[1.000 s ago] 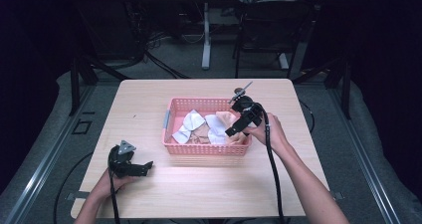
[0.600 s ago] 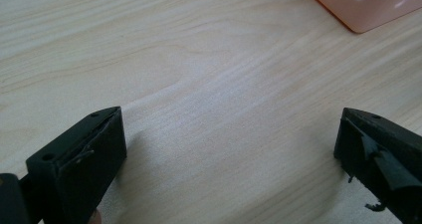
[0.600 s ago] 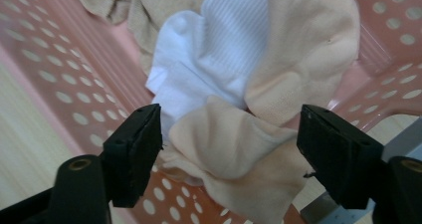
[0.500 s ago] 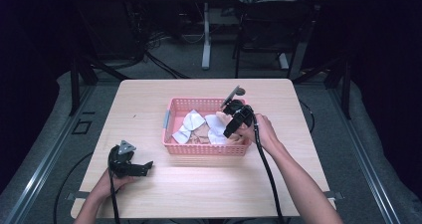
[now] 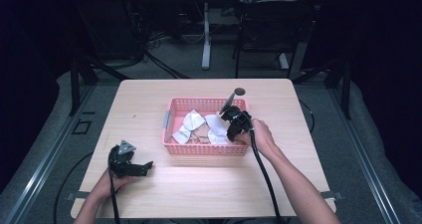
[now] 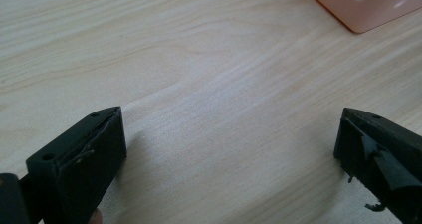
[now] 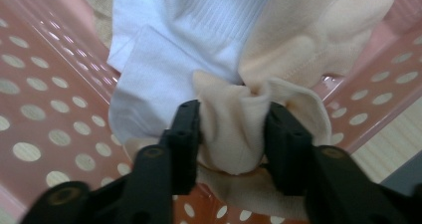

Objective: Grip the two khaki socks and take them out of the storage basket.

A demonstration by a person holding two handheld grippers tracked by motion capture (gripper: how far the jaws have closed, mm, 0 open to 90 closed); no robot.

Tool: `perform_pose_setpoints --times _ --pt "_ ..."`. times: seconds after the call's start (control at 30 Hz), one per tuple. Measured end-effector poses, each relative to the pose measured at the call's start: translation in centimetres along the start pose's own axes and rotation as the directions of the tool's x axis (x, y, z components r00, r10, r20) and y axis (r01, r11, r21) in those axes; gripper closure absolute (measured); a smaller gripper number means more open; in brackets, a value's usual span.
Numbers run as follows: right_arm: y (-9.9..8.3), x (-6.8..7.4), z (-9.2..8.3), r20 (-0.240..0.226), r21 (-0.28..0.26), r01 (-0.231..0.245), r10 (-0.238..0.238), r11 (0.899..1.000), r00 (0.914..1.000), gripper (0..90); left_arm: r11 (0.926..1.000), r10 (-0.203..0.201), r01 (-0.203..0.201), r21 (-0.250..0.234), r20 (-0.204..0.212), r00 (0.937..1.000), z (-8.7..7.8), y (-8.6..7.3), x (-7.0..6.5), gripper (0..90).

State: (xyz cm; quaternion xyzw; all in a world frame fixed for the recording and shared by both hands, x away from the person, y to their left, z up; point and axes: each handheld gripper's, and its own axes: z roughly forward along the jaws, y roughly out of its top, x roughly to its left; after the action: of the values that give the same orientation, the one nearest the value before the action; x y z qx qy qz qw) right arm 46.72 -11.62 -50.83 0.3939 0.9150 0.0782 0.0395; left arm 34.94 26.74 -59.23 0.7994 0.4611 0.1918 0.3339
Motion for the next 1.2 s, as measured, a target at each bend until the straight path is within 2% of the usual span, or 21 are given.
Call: perform_pose_setpoints --times 0.07,0.1,0.2,0.23,0.27,0.37,0.43,0.5,0.53,0.57,0.63,0.67,0.7,0.93,1.2 --pt "-0.2 -0.1 0.0 -0.004 -0.013 -0.005 0.005 1.000 1.0000 75.0 1.0000 0.000 0.000 0.000 0.000 1.0000 0.0 0.0 0.0 0.0" --pt "-0.2 -0.1 -0.2 -0.010 0.003 -0.008 0.008 1.000 0.9999 77.4 1.0000 0.000 0.000 0.000 0.000 1.0000 0.0 0.0 0.0 0.0" --pt "-0.5 -0.3 -0.6 -0.037 -0.023 -0.026 0.025 0.999 0.9990 80.5 1.0000 0.000 0.000 0.000 0.000 1.0000 0.0 0.0 0.0 0.0" --pt "-0.7 -0.3 -0.7 -0.046 -0.043 -0.042 0.040 0.998 0.9981 80.8 1.0000 0.000 0.000 0.000 0.000 1.0000 0.0 0.0 0.0 0.0" --pt "-0.8 -0.5 -1.0 -0.045 -0.035 -0.028 0.027 0.999 0.9986 81.0 1.0000 0.000 0.000 0.001 0.000 1.0000 0.0 0.0 0.0 0.0" --pt "-1.1 -0.4 -1.8 -0.056 -0.087 -0.049 0.044 0.995 0.9974 81.3 1.0000 0.001 -0.001 0.000 0.001 1.0000 0.0 0.0 0.0 0.0" --pt "-1.2 -0.7 -2.6 -0.070 -0.091 -0.036 0.029 0.995 0.9971 81.6 1.0000 0.002 -0.002 -0.001 0.000 1.0000 0.0 0.0 0.0 0.0" --pt "-1.4 -0.8 -3.3 -0.072 -0.118 -0.042 0.033 0.992 0.9969 81.8 1.0000 0.000 0.000 0.000 0.000 1.0000 0.0 0.0 0.0 0.0" --pt "-1.4 -0.8 -3.5 -0.085 -0.144 -0.062 0.050 0.988 0.9951 81.9 1.0000 0.001 -0.001 0.000 0.000 1.0000 0.0 0.0 0.0 0.1" --pt "-1.4 -1.0 -3.9 -0.082 -0.138 -0.046 0.035 0.989 0.9960 81.9 1.0000 0.001 -0.001 0.000 0.000 1.0000 0.0 0.0 0.0 0.0" --pt "-1.4 -1.0 -4.1 -0.082 -0.140 -0.043 0.031 0.989 0.9961 82.0 1.0000 0.001 -0.001 0.001 0.000 1.0000 0.0 0.0 0.0 0.1" --pt "-1.5 -0.9 -4.5 -0.090 -0.179 -0.063 0.047 0.982 0.9949 82.1 1.0000 0.000 0.000 0.000 0.000 1.0000 0.0 0.0 0.0 0.0" --pt "-1.5 -1.0 -4.8 -0.089 -0.166 -0.051 0.037 0.985 0.9953 82.1 1.0000 0.000 0.000 0.000 0.000 1.0000 0.0 0.0 0.0 0.1" --pt "-1.6 -1.1 -6.6 -0.113 -0.237 -0.062 0.036 0.969 0.9929 82.2 1.0000 0.001 -0.001 0.000 0.000 1.0000 0.0 0.0 0.0 0.0" --pt "-1.6 -1.4 -8.6 -0.122 -0.279 -0.057 0.024 0.959 0.9923 82.3 1.0000 0.001 -0.001 0.000 0.000 1.0000 0.0 0.0 0.0 0.1"
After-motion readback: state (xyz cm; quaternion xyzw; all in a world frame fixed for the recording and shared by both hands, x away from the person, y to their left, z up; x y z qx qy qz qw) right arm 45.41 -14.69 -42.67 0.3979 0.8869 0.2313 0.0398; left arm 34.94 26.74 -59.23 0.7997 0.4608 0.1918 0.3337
